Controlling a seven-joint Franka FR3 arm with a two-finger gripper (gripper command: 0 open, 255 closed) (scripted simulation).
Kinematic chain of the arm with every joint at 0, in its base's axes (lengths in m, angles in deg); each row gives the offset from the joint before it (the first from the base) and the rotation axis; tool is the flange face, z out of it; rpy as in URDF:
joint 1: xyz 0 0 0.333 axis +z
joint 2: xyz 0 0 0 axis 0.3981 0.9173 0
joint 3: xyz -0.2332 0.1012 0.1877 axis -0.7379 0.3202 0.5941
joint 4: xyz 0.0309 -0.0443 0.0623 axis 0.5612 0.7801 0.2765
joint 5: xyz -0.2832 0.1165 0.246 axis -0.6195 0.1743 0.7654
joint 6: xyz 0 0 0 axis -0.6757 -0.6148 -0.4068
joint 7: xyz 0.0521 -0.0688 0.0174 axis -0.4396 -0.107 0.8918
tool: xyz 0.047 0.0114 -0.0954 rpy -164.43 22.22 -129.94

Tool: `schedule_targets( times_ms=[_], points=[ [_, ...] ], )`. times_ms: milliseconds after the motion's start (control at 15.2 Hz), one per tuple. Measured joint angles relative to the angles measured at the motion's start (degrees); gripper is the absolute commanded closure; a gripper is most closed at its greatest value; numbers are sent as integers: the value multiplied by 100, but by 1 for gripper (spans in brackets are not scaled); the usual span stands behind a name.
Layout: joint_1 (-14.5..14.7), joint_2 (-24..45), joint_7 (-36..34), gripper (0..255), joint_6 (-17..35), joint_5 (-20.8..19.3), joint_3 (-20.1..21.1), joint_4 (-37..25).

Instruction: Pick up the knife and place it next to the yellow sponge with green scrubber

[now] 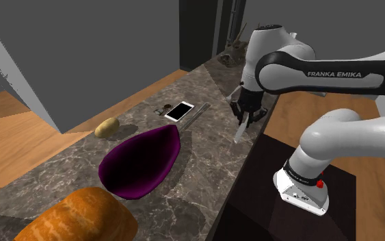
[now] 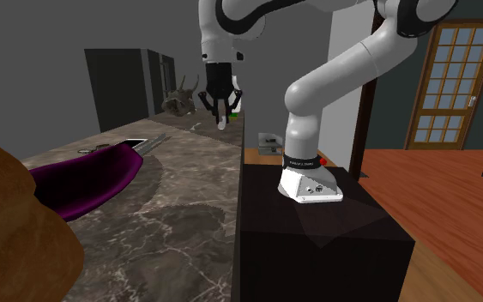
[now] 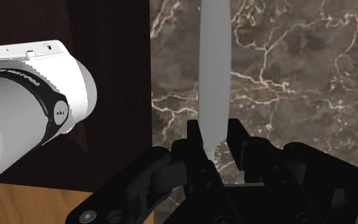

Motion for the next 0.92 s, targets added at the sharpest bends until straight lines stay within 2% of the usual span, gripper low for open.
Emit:
schedule_targets(
  times_ms=[264,924],
  points=[
    [-177,79,169,255,-122,-219,-213,-187],
    [-1299,1433,1430,255,688,-1251,-1133,-660]
  ],
)
